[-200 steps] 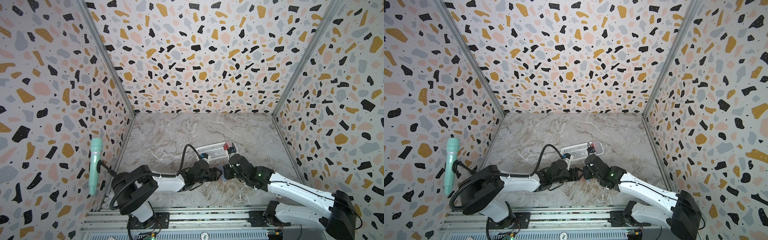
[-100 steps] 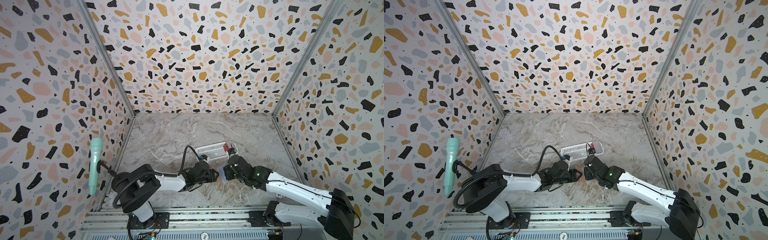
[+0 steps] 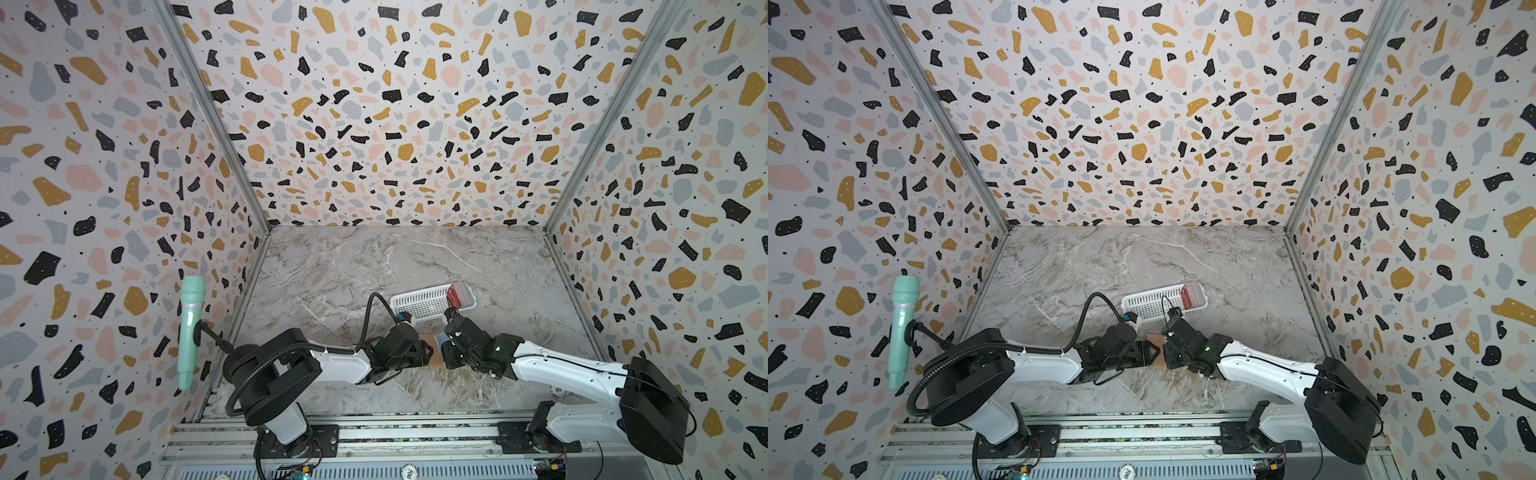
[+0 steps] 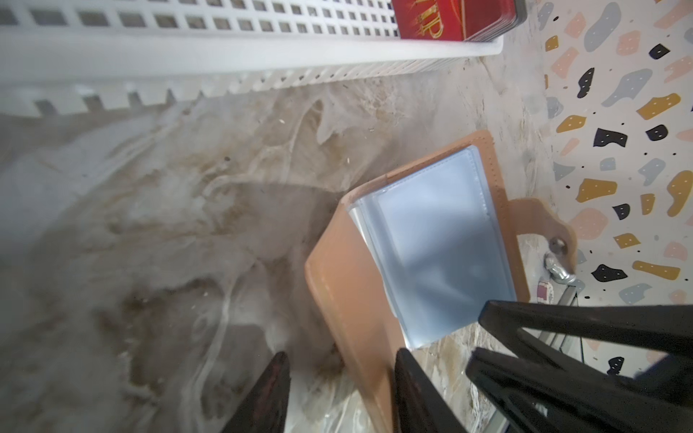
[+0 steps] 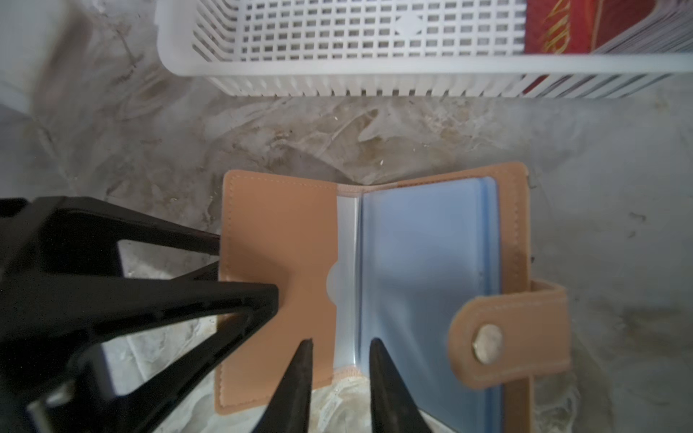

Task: Insert credit cards into a card holder
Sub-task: Open the card holder at the bottom-center of the table.

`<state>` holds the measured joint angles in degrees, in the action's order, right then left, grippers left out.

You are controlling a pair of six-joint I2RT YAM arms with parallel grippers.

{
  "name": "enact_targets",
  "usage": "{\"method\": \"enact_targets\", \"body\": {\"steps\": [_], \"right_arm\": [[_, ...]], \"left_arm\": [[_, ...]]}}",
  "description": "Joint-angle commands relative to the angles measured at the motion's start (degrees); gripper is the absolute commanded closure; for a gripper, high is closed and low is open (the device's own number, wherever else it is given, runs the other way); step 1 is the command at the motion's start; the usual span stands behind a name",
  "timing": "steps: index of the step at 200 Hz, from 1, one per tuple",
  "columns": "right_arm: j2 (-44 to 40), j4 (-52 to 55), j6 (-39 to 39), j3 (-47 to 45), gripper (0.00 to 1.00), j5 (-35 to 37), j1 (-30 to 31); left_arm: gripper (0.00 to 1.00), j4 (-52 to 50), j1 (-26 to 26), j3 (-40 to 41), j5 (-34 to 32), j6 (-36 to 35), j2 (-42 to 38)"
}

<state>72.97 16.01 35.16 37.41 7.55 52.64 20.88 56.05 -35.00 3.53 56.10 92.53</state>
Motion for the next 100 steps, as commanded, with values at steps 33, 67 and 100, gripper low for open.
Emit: {"method": "enact_targets", "body": {"steps": [33,67,100], "right_arm": [[3.9,-3.98,-1.14,-0.67,0.63,-0.71,-0.44],[6.58,-4.17,-1.32,-0.83,0.53,0.09,-0.47],[8.72,-4.25,-1.14,-1.65,0.45,1.14,-0.36]], "left_arm": [[0.52,-0.71,0.29,1.19,-1.64,-1.51,-1.38],[0.52,-2.45,0.23,1.07,-2.71,-2.11,-2.47],[0.53,-4.76,0.21,1.2,-4.72,-2.93,-4.72]]}}
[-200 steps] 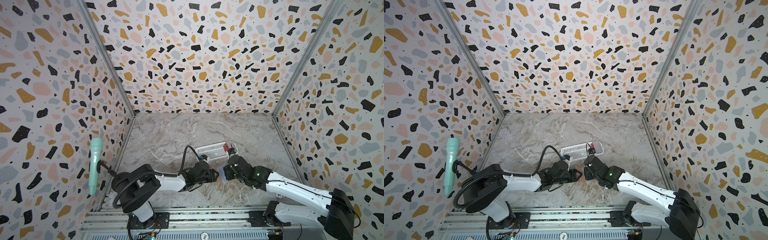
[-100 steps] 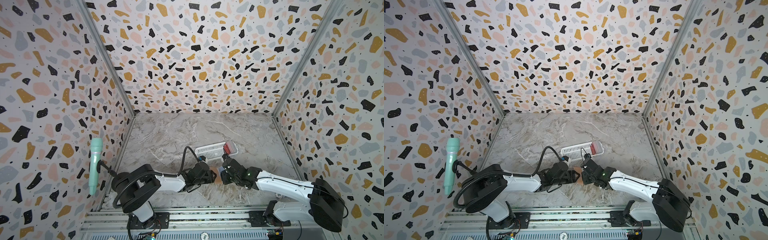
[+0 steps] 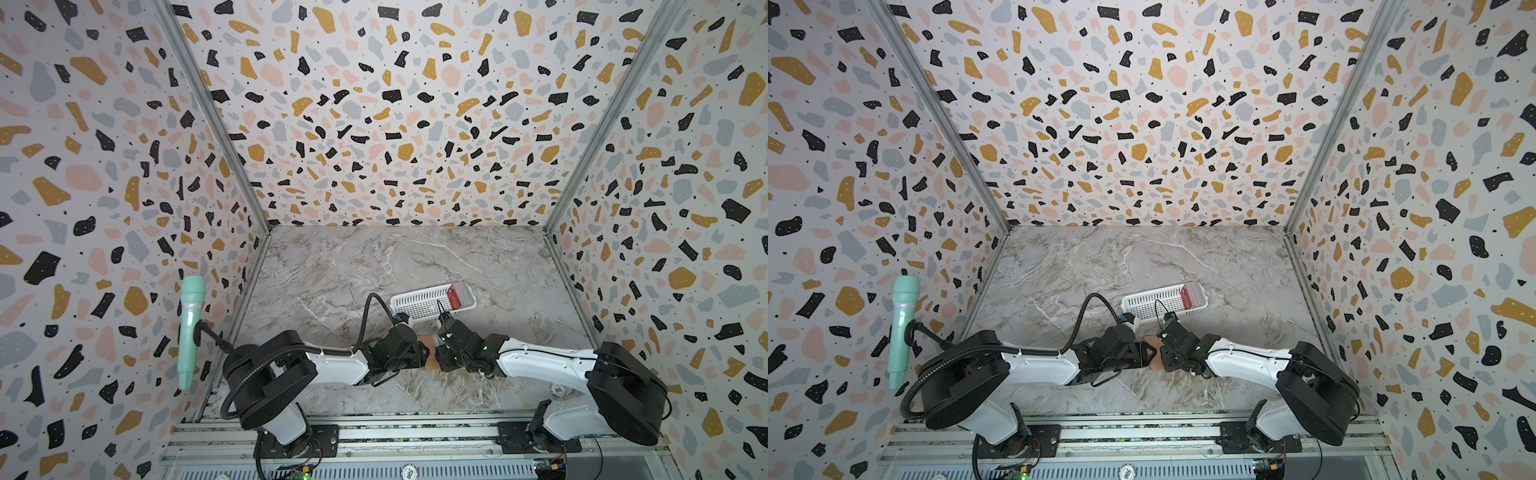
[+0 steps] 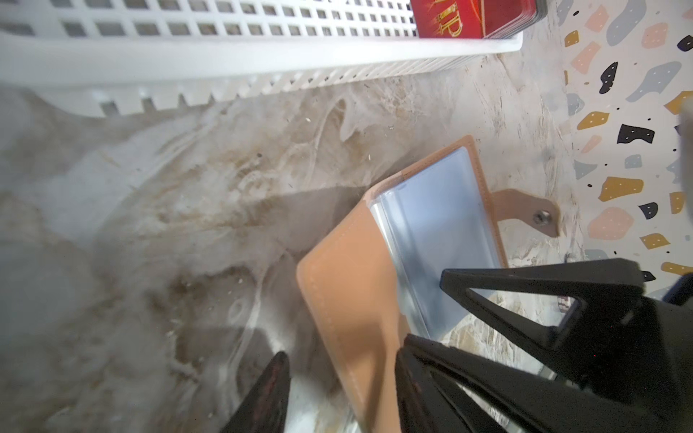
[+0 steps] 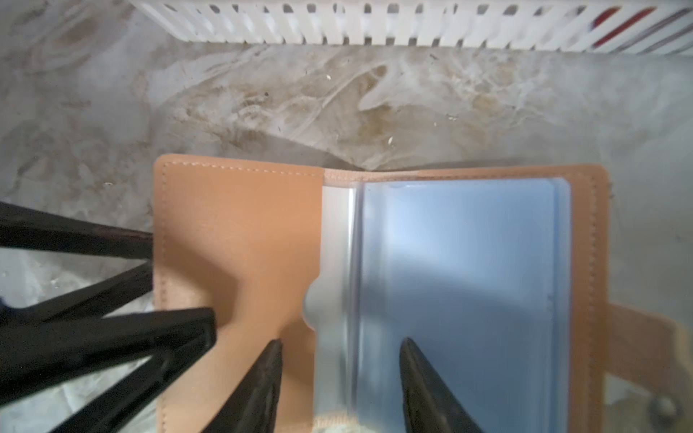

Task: Insert credit cards into a card holder
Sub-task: Open the card holder at the bottom-center of the table.

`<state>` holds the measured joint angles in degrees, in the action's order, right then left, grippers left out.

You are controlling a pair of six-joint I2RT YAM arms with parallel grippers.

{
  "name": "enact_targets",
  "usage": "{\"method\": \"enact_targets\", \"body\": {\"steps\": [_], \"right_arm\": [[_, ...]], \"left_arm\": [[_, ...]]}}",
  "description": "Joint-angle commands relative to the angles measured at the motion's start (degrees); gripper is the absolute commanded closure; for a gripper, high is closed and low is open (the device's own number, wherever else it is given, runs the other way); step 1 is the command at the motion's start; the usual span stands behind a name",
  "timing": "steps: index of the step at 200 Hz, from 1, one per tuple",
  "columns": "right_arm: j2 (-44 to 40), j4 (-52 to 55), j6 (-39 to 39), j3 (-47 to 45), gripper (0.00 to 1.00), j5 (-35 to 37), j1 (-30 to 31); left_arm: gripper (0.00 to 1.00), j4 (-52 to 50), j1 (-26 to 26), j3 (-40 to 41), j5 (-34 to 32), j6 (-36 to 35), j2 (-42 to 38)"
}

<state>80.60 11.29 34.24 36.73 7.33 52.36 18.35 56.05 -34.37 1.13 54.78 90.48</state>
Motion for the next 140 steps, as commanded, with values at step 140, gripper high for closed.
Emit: {"method": "enact_targets", "body": {"steps": [140], "right_arm": [[-2.79,-1.18,1.54,-3.46,0.48,0.64,0.14]], "left_arm": [[0.8,11.17,0.23,0.74,3.0,1.98,2.6]]}}
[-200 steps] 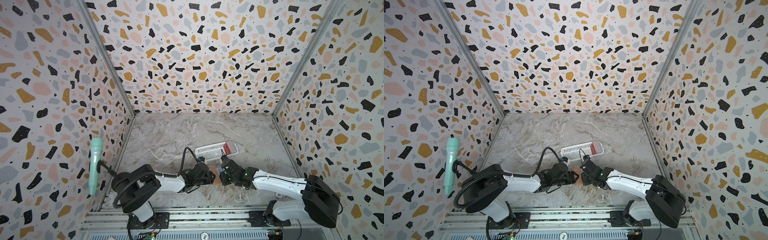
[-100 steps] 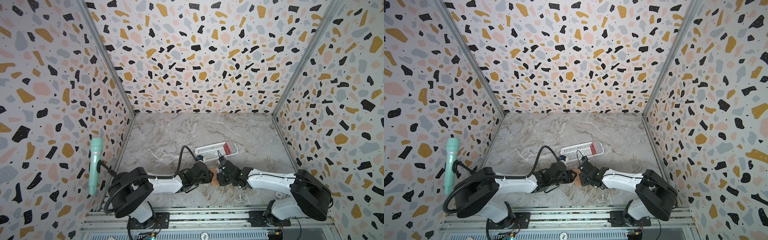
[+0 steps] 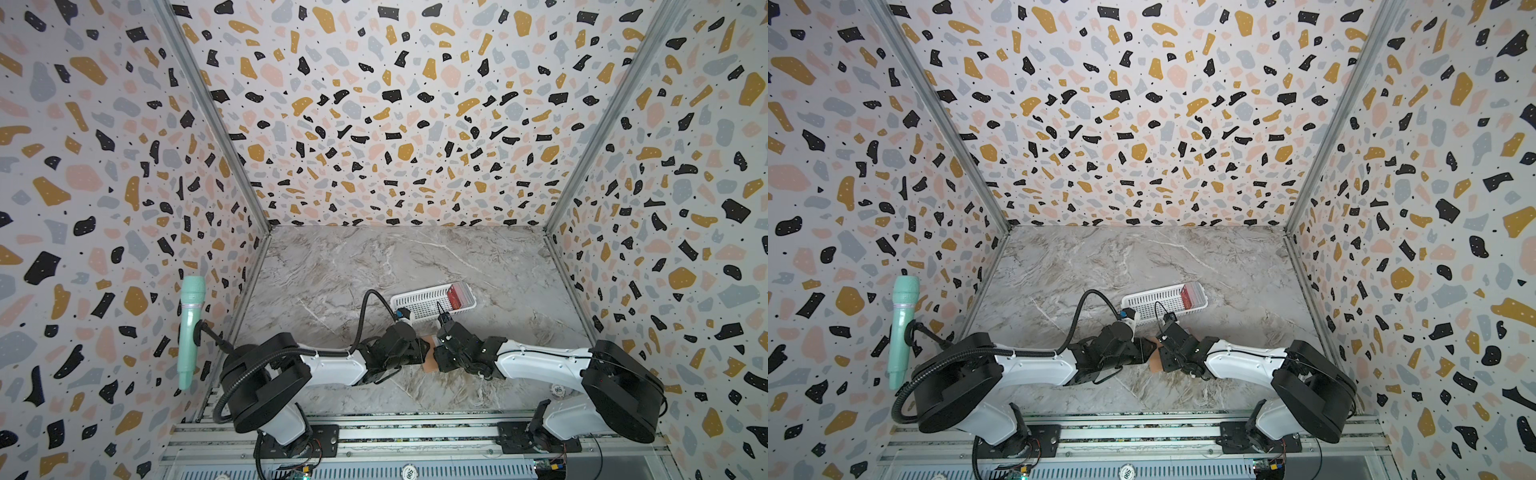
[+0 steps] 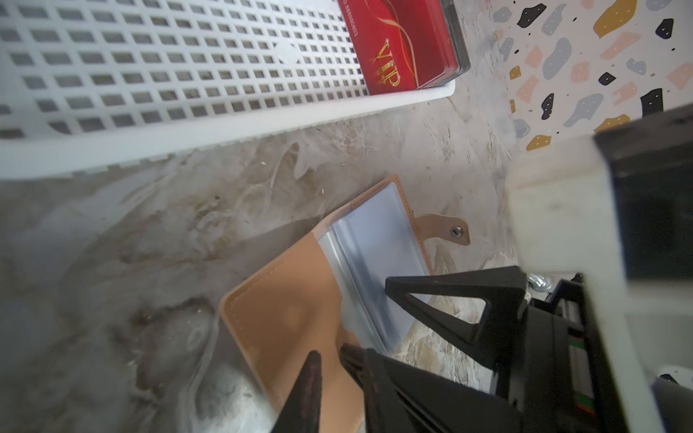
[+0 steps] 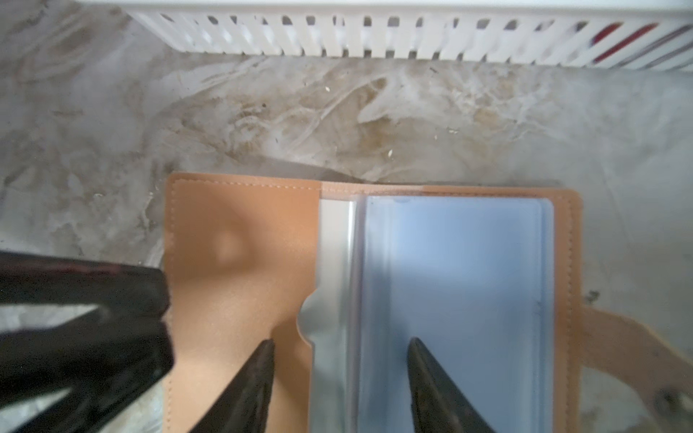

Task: Insert credit cards into a card holder
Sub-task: Open the card holder at the bottom-center of the table.

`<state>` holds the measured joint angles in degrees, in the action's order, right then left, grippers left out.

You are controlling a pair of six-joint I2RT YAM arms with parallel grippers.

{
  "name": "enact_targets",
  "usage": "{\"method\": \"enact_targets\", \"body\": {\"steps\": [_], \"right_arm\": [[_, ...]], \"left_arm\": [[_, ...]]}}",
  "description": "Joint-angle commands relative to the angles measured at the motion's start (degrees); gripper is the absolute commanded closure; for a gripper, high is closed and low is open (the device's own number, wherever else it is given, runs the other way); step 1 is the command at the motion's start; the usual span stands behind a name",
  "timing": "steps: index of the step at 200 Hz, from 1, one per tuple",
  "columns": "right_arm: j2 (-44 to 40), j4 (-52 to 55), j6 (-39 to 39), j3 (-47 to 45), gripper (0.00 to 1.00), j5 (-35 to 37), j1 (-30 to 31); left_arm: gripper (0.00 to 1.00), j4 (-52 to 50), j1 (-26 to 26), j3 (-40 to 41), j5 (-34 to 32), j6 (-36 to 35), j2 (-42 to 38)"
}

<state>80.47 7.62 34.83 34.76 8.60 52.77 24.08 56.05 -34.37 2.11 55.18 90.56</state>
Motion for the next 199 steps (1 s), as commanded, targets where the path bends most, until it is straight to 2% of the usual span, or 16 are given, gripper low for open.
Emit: {"method": "enact_targets", "body": {"steps": [1,49,96,155,199], "right_arm": [[-2.8,2.45,0.99,-1.56,0.48,-0.66,-0.29],[-10.24,1.99,0.86,-3.76,0.59,-3.12,-4.96],[-10.62,3.78,-0.44,-5.27,0.65,-2.17,-9.78],[-8.01,5.48,0.62,-7.89,0.72,0.01,-10.39],[-10.62,4.02,2.56,-9.88,0.77,-3.57,-8.84]], "left_arm": [[0.8,5.45,0.21,0.72,2.02,1.64,2.65],[0.83,5.2,0.2,1.59,2.01,1.53,4.62],[0.83,4.33,0.24,1.09,2.37,0.73,5.3],[0.84,0.93,0.25,-0.3,1.16,-1.53,6.44],[0.85,-3.18,0.22,-2.03,-1.31,-3.95,6.92]]}}
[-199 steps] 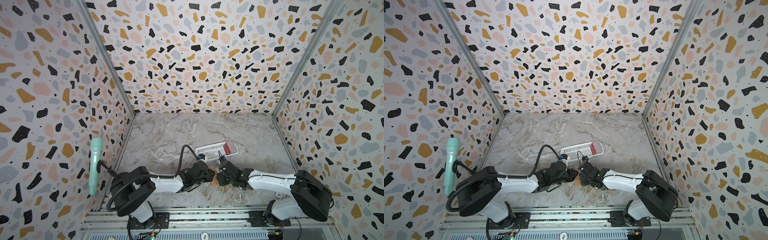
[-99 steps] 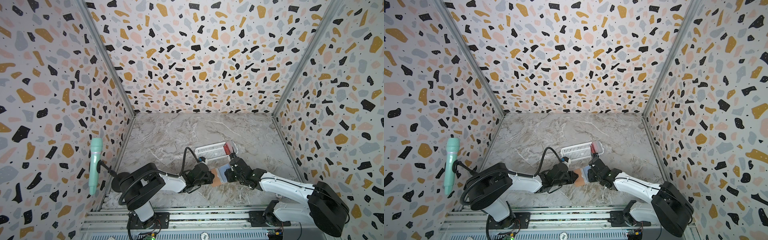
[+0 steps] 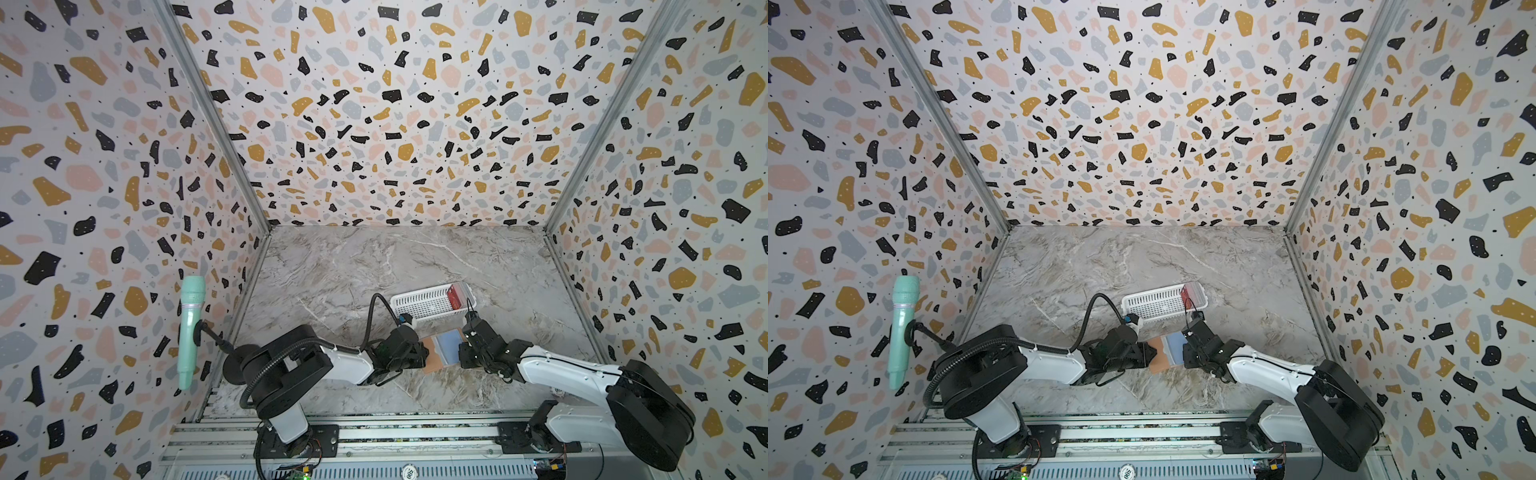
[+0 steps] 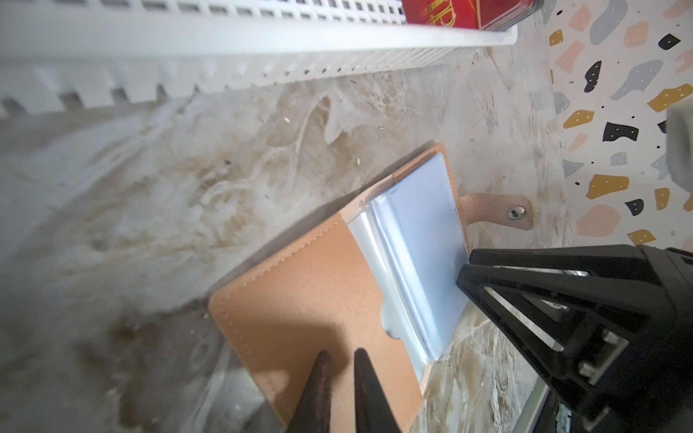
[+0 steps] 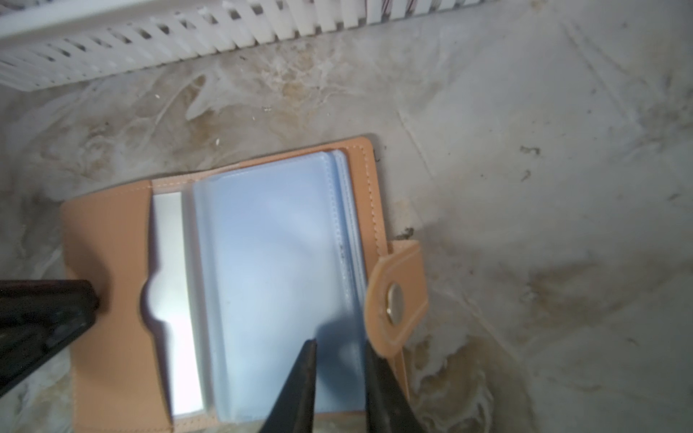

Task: Insert credit cards into a card holder
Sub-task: Open the card holder at the bottom-center of the table.

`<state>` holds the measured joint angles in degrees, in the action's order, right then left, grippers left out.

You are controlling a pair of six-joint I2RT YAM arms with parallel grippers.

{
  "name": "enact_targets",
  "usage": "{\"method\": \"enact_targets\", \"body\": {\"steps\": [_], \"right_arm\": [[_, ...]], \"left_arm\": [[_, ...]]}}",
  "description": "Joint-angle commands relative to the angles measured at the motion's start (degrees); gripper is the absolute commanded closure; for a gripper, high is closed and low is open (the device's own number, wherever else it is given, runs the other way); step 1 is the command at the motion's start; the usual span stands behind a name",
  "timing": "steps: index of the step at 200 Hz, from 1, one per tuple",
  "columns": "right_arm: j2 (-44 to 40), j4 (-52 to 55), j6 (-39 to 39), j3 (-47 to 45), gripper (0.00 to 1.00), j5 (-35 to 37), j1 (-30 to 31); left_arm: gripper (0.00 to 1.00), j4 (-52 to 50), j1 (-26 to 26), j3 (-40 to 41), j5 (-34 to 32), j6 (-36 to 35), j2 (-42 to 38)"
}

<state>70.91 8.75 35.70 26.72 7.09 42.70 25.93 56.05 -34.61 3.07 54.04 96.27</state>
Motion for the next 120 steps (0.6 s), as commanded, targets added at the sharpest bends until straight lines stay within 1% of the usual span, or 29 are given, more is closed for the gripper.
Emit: {"method": "enact_targets", "body": {"steps": [1,10,14,36,61,71,118,120], "right_arm": [[-1.1,2.91,1.75,-1.84,0.77,-2.07,1.33],[-1.57,3.02,2.12,-1.63,0.77,-2.51,2.34],[-1.71,3.01,2.17,-1.59,0.77,-2.79,2.78],[-3.18,3.09,2.97,-0.76,0.77,-3.5,5.2],[-5.85,3.6,3.38,0.28,0.78,-3.46,5.55],[-6.6,3.86,3.07,0.72,0.78,-3.46,5.0],[-6.44,5.04,0.14,2.28,0.78,-4.13,0.89],[-6.29,5.04,-0.06,2.28,0.77,-4.06,0.77]], "left_arm": [[0.85,-5.2,0.21,-1.87,-2.37,-2.89,1.21],[0.85,-6.64,0.2,-2.69,-3.16,-2.98,1.07],[0.85,-7.24,0.2,-3.01,-3.53,-4.73,1.03],[0.85,-9.99,0.2,-4.93,-4.72,-6.61,0.94],[0.84,-11.17,0.22,-6.86,-4.59,-7.92,0.59],[0.84,-12.8,0.22,-7.51,-3.95,-8.33,0.41],[0.82,-11.96,0.44,-7.59,-0.45,-8.07,-0.72],[0.82,-10.53,0.43,-7.6,-0.26,-8.07,-0.71]]}}
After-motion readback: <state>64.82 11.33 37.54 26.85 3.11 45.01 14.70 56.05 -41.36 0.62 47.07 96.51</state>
